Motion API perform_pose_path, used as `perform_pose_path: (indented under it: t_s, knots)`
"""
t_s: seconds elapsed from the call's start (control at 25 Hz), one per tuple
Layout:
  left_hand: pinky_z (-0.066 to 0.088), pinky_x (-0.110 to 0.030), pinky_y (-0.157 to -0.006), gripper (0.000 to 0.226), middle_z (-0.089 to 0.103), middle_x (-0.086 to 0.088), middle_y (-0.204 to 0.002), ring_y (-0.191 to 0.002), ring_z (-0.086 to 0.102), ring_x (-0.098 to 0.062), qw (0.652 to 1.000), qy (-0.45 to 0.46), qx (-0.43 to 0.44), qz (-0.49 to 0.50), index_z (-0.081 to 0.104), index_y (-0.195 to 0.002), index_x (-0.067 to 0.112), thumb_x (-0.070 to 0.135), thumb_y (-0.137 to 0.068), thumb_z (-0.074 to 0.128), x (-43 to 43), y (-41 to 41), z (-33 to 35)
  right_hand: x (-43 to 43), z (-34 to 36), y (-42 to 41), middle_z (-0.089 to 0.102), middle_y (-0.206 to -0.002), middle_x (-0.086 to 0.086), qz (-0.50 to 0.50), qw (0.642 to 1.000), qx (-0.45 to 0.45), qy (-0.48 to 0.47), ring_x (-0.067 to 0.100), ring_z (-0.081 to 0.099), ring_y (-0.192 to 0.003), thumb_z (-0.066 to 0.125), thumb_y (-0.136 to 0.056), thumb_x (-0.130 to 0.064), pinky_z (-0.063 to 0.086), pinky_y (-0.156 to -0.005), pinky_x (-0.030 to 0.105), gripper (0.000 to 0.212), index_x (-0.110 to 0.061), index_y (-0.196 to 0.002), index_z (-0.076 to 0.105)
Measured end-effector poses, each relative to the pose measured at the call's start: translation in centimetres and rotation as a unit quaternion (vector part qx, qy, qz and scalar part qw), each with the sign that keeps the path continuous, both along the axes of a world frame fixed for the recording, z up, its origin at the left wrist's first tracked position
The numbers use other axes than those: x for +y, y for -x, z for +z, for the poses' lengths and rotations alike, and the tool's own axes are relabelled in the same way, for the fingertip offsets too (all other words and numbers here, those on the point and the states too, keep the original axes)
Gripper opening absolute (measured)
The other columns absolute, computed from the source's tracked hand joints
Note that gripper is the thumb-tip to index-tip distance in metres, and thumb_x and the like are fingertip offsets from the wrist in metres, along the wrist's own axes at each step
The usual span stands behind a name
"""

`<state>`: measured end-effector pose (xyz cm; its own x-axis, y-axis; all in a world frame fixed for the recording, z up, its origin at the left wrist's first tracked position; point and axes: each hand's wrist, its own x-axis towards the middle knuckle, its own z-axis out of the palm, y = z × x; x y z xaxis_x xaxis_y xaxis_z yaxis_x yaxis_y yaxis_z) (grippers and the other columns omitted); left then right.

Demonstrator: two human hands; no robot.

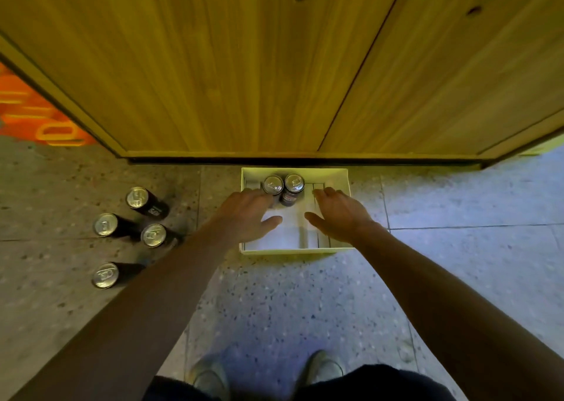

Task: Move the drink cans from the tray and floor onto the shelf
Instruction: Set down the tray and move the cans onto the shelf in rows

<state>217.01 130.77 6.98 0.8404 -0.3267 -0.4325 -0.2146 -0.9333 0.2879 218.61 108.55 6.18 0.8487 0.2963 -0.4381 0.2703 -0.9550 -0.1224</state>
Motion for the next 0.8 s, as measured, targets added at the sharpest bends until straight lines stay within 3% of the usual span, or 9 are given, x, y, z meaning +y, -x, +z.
perform_pose_path:
  t_s: [0.16,0.28,0.36,0.56,0.8]
  knots:
    - [0.052,-0.037,-0.083,0.041,0.067,-0.003,-0.113,-0.106,0.062,-0.025,0.997,0.039,-0.045,0.038,0.064,-0.107,0.021,0.056,-0.088,0.054,0.1,-1.3,-5.7,-0.1,-5.2,-1.4,0.056,-0.132,0.016,-0.015,0.999,-0.027,-0.005,0.034,0.057,-0.119,0.05,-0.097,-0.05,0.051,-0.09,0.044,0.059,-0.01,-0.14,0.042]
    - [0.056,-0.038,-0.076,0.047,0.068,0.004,-0.099,-0.096,0.066,-0.022,0.993,0.082,-0.06,0.067,0.06,-0.093,0.026,0.066,-0.079,0.042,-0.2,-1.8,-8.3,0.0,-7.2,-2.1,0.058,-0.127,0.017,-0.023,0.999,-0.035,-0.013,0.035,0.059,-0.115,0.052,-0.096,-0.05,0.05,-0.089,0.043,0.058,-0.009,-0.136,0.044]
    - [0.056,-0.038,-0.074,0.049,0.07,0.003,-0.095,-0.091,0.067,-0.022,0.988,0.099,-0.071,0.09,0.062,-0.093,0.025,0.066,-0.078,0.042,-0.4,-2.0,-9.5,0.0,-8.2,-2.8,0.059,-0.123,0.017,-0.021,0.999,-0.042,-0.02,0.036,0.06,-0.111,0.054,-0.095,-0.05,0.05,-0.086,0.042,0.057,-0.009,-0.134,0.045]
    - [0.055,-0.034,-0.07,0.032,0.075,-0.009,-0.091,-0.088,0.069,-0.031,0.977,0.104,-0.102,0.158,0.072,-0.091,0.014,0.045,-0.086,0.062,-1.2,-3.3,-10.9,0.6,-10.1,-4.9,0.064,-0.12,0.016,-0.069,0.993,-0.047,-0.082,0.033,0.063,-0.107,0.062,-0.087,-0.053,0.047,-0.08,0.036,0.064,-0.012,-0.133,0.048]
    - [0.058,-0.034,-0.079,0.036,0.076,-0.008,-0.101,-0.095,0.07,-0.029,0.937,0.149,-0.102,0.297,0.073,-0.103,0.015,0.035,-0.073,0.08,-3.1,-5.6,-12.6,2.5,-12.2,-6.0,0.067,-0.12,0.013,-0.168,0.969,-0.049,-0.175,0.033,0.065,-0.105,0.076,-0.078,-0.051,0.049,-0.077,0.034,0.064,-0.012,-0.123,0.052]
